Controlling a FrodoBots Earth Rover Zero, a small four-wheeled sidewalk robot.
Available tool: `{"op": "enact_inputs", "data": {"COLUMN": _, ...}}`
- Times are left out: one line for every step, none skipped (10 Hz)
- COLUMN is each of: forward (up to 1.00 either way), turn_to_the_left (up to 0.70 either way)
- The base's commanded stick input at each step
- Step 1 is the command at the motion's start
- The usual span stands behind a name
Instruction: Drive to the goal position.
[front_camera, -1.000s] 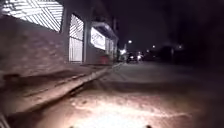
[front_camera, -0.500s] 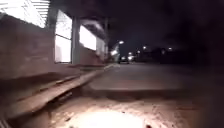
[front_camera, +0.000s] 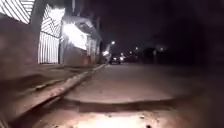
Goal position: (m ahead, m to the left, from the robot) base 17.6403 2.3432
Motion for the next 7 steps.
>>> {"op": "enact_inputs", "data": {"forward": 0.7, "turn_to_the_left": -0.17}}
{"op": "enact_inputs", "data": {"forward": 0.7, "turn_to_the_left": 0.0}}
{"op": "enact_inputs", "data": {"forward": 0.7, "turn_to_the_left": 0.0}}
{"op": "enact_inputs", "data": {"forward": 0.7, "turn_to_the_left": 0.0}}
{"op": "enact_inputs", "data": {"forward": 0.7, "turn_to_the_left": 0.0}}
{"op": "enact_inputs", "data": {"forward": 0.7, "turn_to_the_left": 0.0}}
{"op": "enact_inputs", "data": {"forward": 0.7, "turn_to_the_left": 0.0}}
